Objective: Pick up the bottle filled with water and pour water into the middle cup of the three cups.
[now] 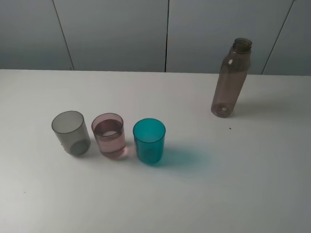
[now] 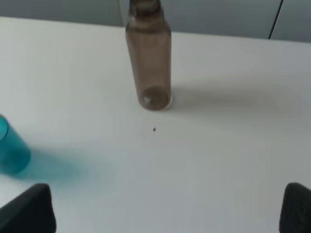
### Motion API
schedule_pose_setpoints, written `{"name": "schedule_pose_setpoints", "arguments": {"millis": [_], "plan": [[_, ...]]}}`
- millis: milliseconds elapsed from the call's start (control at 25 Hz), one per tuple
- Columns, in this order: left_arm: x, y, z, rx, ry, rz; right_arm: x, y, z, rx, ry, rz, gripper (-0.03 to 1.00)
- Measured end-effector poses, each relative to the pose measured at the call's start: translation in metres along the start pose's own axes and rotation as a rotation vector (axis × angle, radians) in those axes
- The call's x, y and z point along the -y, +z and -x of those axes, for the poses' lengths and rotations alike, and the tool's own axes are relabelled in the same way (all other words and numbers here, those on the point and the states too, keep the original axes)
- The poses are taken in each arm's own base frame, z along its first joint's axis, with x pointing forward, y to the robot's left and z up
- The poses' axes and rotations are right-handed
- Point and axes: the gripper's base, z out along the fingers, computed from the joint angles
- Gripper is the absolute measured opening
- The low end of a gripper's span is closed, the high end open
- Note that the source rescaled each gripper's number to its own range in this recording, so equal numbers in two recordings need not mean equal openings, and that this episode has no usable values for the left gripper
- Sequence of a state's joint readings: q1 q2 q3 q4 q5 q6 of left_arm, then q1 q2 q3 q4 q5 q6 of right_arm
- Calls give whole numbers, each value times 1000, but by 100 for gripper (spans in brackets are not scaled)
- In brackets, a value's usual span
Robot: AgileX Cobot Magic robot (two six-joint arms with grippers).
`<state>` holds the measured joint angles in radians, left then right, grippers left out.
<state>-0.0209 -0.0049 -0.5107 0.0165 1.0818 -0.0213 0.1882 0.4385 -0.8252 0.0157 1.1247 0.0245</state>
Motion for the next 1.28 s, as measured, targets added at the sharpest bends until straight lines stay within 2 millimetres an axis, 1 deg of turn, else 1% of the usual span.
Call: {"name": "schedule_pose_setpoints", "arguments": {"millis": [120, 280, 360, 440, 560, 800, 880, 1120, 1280], "plan": [[0, 0, 0, 0, -2, 0, -2, -15, -27, 6, 15, 26, 100], [0, 0, 0, 0, -2, 0, -2, -25, -62, 83, 21, 48, 100], [0, 0, 0, 0, -2, 0, -2, -29, -74, 122, 22, 52, 100], [0, 0, 0, 0, -2, 0, -2, -33, -82, 161, 21, 53, 100], [0, 0, 0, 0, -2, 0, -2, -36, -86, 183, 20, 54, 100], [0, 0, 0, 0, -2, 0, 0, -35, -84, 209, 15, 36, 100], [0, 0, 0, 0, -2, 0, 0, -27, -84, 209, 14, 29, 100], [0, 0, 0, 0, -2, 0, 1, 5, -97, 126, 19, 27, 100], [0, 0, 0, 0, -2, 0, 1, 6, -96, 145, 20, 29, 100]]}}
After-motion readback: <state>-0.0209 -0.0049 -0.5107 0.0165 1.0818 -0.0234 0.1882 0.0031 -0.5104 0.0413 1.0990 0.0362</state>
